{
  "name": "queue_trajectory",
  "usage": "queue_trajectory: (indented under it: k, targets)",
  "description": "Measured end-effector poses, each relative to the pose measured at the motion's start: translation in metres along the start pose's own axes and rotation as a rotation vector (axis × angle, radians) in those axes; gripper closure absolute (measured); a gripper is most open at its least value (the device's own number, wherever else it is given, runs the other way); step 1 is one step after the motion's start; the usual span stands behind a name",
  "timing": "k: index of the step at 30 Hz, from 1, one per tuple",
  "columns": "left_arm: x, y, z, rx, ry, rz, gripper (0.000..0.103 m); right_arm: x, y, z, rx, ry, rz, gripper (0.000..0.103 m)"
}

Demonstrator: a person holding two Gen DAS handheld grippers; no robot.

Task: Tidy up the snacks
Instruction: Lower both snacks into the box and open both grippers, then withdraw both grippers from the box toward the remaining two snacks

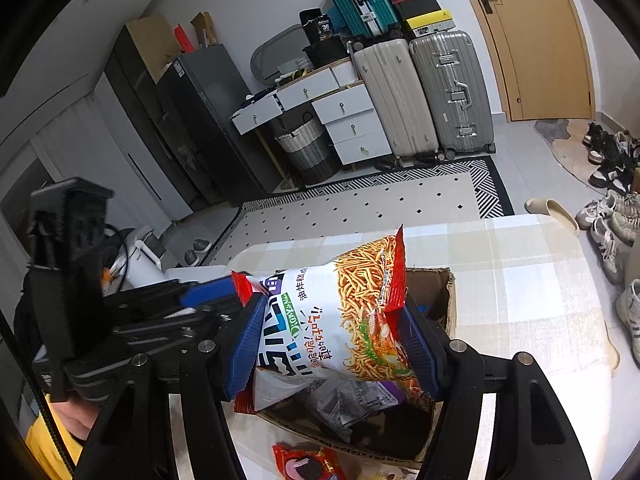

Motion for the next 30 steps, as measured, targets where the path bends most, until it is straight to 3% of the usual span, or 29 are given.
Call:
queue_trajectory:
  k: [9, 12, 25, 30]
  targets:
    - [-0.006, 0.013, -0.035, 0.003, -0.024, -0.005, 0.067, 0.001, 0.008, 0.014, -0.039, 0.054, 0.013, 0.035]
    - [-0.008, 0.019, -0.042, 0.004, -0.041, -0.014, 0.056, 0.000, 0.011, 0.017, -0.048, 0.074, 0.006, 0.034]
    - [-0.011, 0.038, -0.064, -0.009, -0.051, -0.028, 0.054, -0.020, 0.010, 0.000, -0.003, 0.079, -0.029, 0.033]
    - [-0.006, 0.055, -0.089, 0.037, -0.077, -0.047, 0.051, -0.029, 0.014, -0.022, 0.033, 0.059, -0.029, 0.033]
Point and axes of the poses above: each gripper's, at about its wrist camera, not at the fingertips, and z roughly the way its jaws point, x to its right, y to its underside, the point moved 1 cm from there along z, roughly the way its jaws point, and after that the axes turned 1 degree about y, right-handed, at the moved point
